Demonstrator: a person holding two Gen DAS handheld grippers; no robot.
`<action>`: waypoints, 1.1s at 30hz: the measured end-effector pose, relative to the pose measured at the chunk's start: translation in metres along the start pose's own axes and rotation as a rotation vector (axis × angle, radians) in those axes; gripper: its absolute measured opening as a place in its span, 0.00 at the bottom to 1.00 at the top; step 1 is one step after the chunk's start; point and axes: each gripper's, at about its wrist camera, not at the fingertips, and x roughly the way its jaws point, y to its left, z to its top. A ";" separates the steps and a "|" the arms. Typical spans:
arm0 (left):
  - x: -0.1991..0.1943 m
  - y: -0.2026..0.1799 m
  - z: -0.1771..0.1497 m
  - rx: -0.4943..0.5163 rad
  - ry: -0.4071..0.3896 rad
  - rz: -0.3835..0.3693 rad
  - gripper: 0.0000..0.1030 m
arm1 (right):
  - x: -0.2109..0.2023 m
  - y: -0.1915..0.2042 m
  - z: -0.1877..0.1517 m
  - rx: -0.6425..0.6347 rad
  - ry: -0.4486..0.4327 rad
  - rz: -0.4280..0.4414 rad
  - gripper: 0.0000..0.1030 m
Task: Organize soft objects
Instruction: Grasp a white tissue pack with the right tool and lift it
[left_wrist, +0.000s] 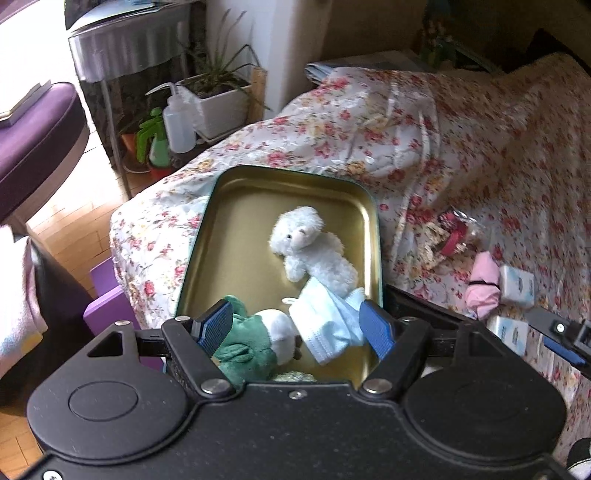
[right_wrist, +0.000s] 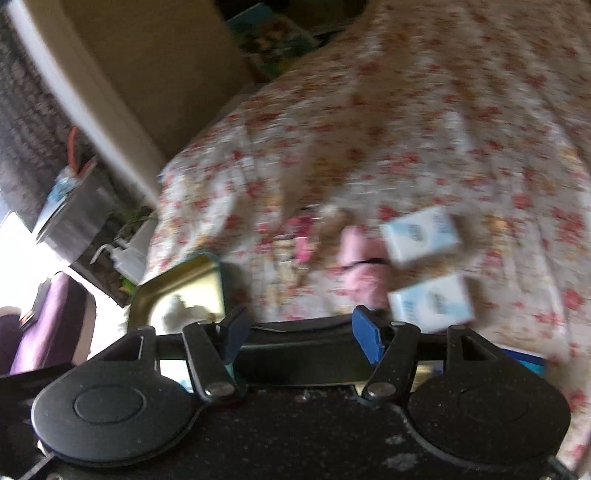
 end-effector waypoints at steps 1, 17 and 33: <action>0.000 -0.004 -0.001 0.008 0.002 -0.004 0.69 | -0.003 -0.010 -0.002 0.008 -0.011 -0.020 0.61; 0.005 -0.072 -0.015 0.143 0.036 -0.086 0.69 | -0.005 -0.093 0.013 0.144 -0.055 -0.189 0.64; 0.011 -0.100 -0.024 0.251 0.007 -0.054 0.69 | 0.090 -0.069 0.074 0.043 0.008 -0.192 0.79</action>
